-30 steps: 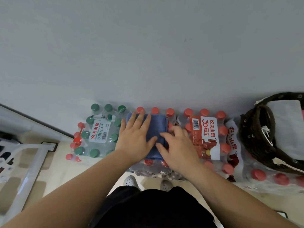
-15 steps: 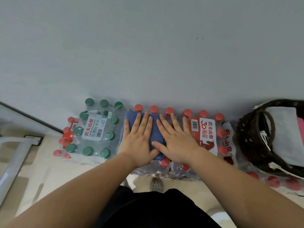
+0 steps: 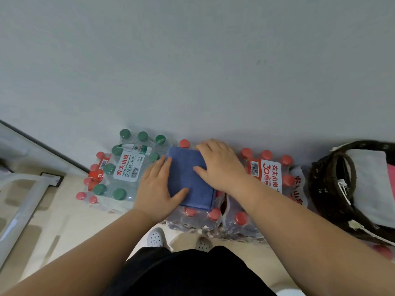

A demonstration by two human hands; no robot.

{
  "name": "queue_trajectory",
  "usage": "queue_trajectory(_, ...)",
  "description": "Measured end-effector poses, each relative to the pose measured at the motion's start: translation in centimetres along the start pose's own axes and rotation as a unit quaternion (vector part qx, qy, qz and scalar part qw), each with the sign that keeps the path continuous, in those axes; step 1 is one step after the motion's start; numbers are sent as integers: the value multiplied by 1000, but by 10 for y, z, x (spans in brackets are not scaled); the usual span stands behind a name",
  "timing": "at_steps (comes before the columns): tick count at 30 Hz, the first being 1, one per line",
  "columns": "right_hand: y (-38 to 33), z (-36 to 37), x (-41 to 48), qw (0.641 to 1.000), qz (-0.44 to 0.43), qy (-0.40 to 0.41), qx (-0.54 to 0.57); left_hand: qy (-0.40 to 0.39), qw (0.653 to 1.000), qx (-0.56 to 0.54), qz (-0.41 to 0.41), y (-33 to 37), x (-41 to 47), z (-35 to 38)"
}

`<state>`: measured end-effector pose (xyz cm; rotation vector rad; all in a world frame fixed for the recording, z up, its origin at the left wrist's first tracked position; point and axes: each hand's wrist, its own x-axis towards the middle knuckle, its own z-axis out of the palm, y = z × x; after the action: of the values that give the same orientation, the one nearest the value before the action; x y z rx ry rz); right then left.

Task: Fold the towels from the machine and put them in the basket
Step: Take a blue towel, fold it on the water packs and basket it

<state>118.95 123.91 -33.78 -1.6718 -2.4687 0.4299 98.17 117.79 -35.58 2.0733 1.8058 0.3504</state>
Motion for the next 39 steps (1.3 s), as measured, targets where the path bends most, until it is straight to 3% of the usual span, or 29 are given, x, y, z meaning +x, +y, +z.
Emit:
queue_trajectory(5, 0, 22, 9, 993, -66, -100, 10, -68, 987, -127, -69, -6, -11, -9)
queue_trajectory(8, 3, 26, -3, 996, -49, -68, -11, -71, 976, -173, -116, -8, -12, -8)
queue_trajectory(13, -24, 32, -33, 998, 54, -4, -41, -43, 962, -199, -181, -5, -5, -7)
queue_trajectory(18, -39, 23, -68, 991, 107, -40, -71, -30, 994, -60, -83, 4, 9, -18)
queue_trajectory(23, -41, 18, -94, 989, 119, -70, -61, -132, 989, 60, 34, 1, 24, -22)
queue_trajectory(25, -35, 16, -100, 990, 123, -41, -53, -147, 985, 76, 58, -1, 29, -22)
queue_trajectory(29, -21, 9, -96, 991, 131, -19, -1, -168, 976, 104, 94, -2, 41, -25)
queue_trajectory(39, 1, -6, -29, 984, 62, -165, 1, -241, 949, 172, 108, 8, 79, -38)
